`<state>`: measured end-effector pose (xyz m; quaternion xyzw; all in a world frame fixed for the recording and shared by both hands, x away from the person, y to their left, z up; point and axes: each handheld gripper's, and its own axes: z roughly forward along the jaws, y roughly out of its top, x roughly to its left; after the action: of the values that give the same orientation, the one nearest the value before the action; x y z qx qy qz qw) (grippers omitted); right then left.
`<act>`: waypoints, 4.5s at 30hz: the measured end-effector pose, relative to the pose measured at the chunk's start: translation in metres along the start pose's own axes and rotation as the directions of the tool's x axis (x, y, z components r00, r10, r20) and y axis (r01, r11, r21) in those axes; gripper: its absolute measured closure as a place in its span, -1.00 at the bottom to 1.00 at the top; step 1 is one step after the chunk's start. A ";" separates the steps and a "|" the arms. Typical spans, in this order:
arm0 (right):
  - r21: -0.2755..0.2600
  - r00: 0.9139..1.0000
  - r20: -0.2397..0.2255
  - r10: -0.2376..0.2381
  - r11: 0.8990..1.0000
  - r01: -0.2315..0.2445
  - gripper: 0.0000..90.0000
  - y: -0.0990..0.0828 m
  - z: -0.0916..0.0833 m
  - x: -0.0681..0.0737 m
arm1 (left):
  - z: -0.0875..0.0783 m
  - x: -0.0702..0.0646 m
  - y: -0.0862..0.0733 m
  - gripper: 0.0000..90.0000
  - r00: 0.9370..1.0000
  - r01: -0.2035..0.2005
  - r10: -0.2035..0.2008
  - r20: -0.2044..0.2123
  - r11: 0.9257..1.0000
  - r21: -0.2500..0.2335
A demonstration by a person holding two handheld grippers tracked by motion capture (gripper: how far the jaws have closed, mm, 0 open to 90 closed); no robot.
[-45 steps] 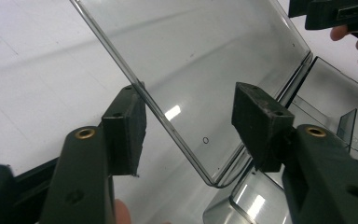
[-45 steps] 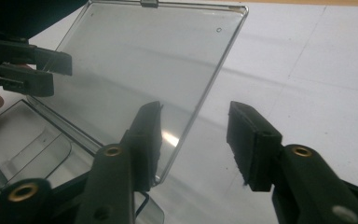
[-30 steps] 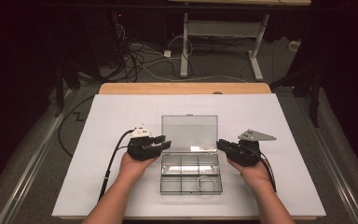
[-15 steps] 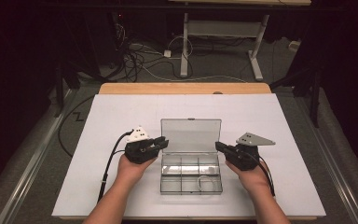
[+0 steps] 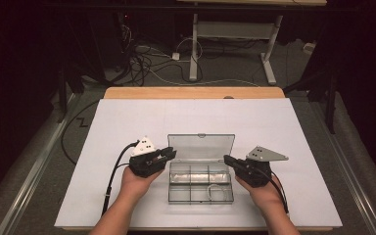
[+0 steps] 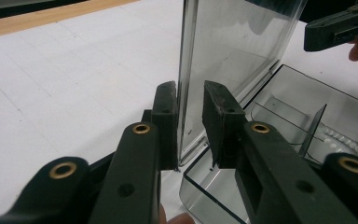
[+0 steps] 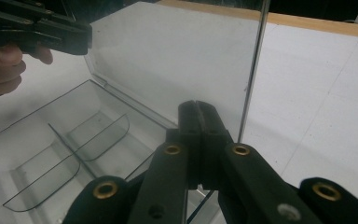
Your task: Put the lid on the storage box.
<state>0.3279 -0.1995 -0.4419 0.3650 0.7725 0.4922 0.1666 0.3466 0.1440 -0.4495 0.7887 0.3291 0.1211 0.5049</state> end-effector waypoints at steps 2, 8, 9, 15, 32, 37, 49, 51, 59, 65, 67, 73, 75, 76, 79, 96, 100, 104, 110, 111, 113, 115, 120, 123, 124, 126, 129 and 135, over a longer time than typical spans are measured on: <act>-0.006 1.000 -0.005 0.001 1.000 -0.001 1.00 -0.001 -0.002 0.002 | -0.001 -0.001 -0.001 0.63 1.000 -0.002 0.002 0.003 1.000 -0.004; -0.018 1.000 -0.005 0.001 1.000 -0.001 1.00 0.002 -0.007 0.003 | -0.002 -0.003 -0.003 0.62 1.000 -0.003 0.003 0.000 1.000 -0.010; -0.021 1.000 -0.003 0.000 1.000 0.000 1.00 0.002 -0.008 0.003 | -0.002 -0.003 -0.003 0.62 1.000 -0.003 0.003 -0.001 1.000 -0.011; -0.027 1.000 0.000 0.006 1.000 -0.006 1.00 0.002 -0.007 0.003 | -0.004 -0.005 -0.004 0.60 1.000 -0.003 0.003 0.001 1.000 -0.010; -0.016 1.000 0.003 -0.002 1.000 0.002 1.00 0.006 -0.006 0.007 | -0.013 -0.011 -0.006 0.59 0.999 -0.037 0.037 -0.007 0.999 -0.004; -0.009 1.000 0.003 -0.002 1.000 0.002 1.00 0.004 -0.005 0.008 | -0.015 -0.013 -0.008 0.59 0.999 -0.038 0.038 -0.009 0.999 -0.001; 0.002 1.000 0.003 -0.004 1.000 0.004 1.00 0.000 -0.009 0.011 | -0.026 -0.017 -0.016 0.59 1.000 -0.019 0.020 -0.011 1.000 0.020; 0.004 1.000 0.002 -0.004 1.000 0.004 1.00 -0.001 -0.010 0.011 | -0.029 -0.018 -0.020 0.59 1.000 -0.005 0.005 -0.010 1.000 0.031; 0.005 1.000 -0.004 -0.005 1.000 0.005 1.00 -0.007 -0.014 0.015 | -0.037 -0.024 -0.035 0.79 0.998 0.024 -0.028 0.054 0.997 0.074; 0.007 1.000 -0.008 -0.004 1.000 0.004 1.00 -0.012 -0.017 0.017 | -0.035 -0.035 -0.030 0.95 0.994 0.017 -0.023 0.104 0.998 0.057; 0.010 1.000 -0.010 -0.006 1.000 0.006 1.00 -0.014 -0.018 0.018 | -0.033 -0.038 -0.029 0.95 0.993 0.014 -0.020 0.115 0.998 0.056; 0.020 1.000 -0.013 -0.005 1.000 0.005 1.00 -0.018 -0.021 0.021 | -0.033 -0.042 -0.029 0.95 0.990 0.017 -0.023 0.136 0.999 0.044; 0.020 1.000 -0.014 -0.006 1.000 0.007 1.00 -0.019 -0.022 0.022 | -0.034 -0.042 -0.029 0.95 0.990 0.020 -0.025 0.138 0.999 0.042; 0.020 1.000 -0.014 -0.007 1.000 0.007 1.00 -0.020 -0.022 0.023 | -0.034 -0.042 -0.029 0.95 0.990 0.020 -0.025 0.139 0.999 0.040; 0.024 1.000 -0.012 -0.010 1.000 0.011 1.00 -0.021 -0.023 0.024 | -0.036 -0.042 -0.030 0.95 0.991 0.015 -0.020 0.133 0.999 0.035; 0.049 1.000 0.017 0.008 0.999 -0.009 1.00 -0.039 -0.039 0.016 | -0.035 -0.049 -0.041 0.95 0.993 -0.038 0.031 0.114 0.997 0.060; 0.057 0.999 0.044 0.022 0.998 -0.024 1.00 -0.044 -0.044 0.010 | -0.035 -0.050 -0.045 0.95 0.993 -0.042 0.034 0.109 0.996 0.076; 0.074 0.994 0.096 0.048 0.996 -0.055 0.83 -0.054 -0.051 -0.002 | -0.040 -0.050 -0.048 0.95 0.994 -0.039 0.031 0.102 0.996 0.076; 0.150 0.988 0.154 0.019 0.988 -0.043 0.01 -0.067 -0.053 -0.013 | -0.042 -0.049 -0.052 0.95 0.995 -0.031 0.023 0.093 0.996 0.082; 0.162 0.987 0.162 0.017 0.986 -0.044 -0.17 -0.068 -0.052 -0.013 | -0.043 -0.048 -0.052 0.95 0.996 -0.034 0.026 0.090 0.996 0.085; 0.173 0.986 0.167 0.013 0.984 -0.042 -0.49 -0.068 -0.049 -0.015 | -0.043 -0.048 -0.054 0.95 0.996 -0.034 0.026 0.086 0.995 0.091; 0.171 0.983 0.183 0.024 0.984 -0.056 -0.79 -0.067 -0.047 -0.016 | -0.043 -0.047 -0.055 0.95 0.996 -0.023 0.013 0.092 0.994 0.105; 0.169 0.975 0.218 0.048 0.982 -0.086 -0.98 -0.063 -0.044 -0.020 | -0.041 -0.048 -0.061 0.95 0.997 -0.019 0.009 0.083 0.991 0.131; 0.157 0.974 0.219 0.058 0.983 -0.094 -0.98 -0.062 -0.044 -0.022 | -0.038 -0.048 -0.065 0.95 0.997 -0.028 0.017 0.076 0.988 0.152; 0.158 0.974 0.217 0.059 0.983 -0.095 -0.98 -0.061 -0.044 -0.022 | -0.038 -0.047 -0.066 0.95 0.997 -0.025 0.014 0.073 0.987 0.156; 0.151 0.977 0.205 0.065 0.984 -0.098 -0.98 -0.060 -0.043 -0.023 | -0.039 -0.045 -0.067 0.95 0.997 -0.005 -0.006 0.075 0.989 0.149; 0.133 0.978 0.200 0.065 0.987 -0.093 -0.98 -0.057 -0.044 -0.022 | -0.041 -0.042 -0.067 0.95 0.998 -0.002 -0.007 0.062 0.989 0.146; 0.117 0.980 0.195 0.047 0.991 -0.071 -0.98 -0.055 -0.044 -0.021 | -0.046 -0.023 -0.066 0.94 1.000 0.010 -0.008 -0.015 0.992 0.126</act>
<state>0.2930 -0.2565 -0.4728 0.4431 0.7706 0.4108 0.2027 0.2792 0.1801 -0.4829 0.8166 0.3434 0.1034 0.4523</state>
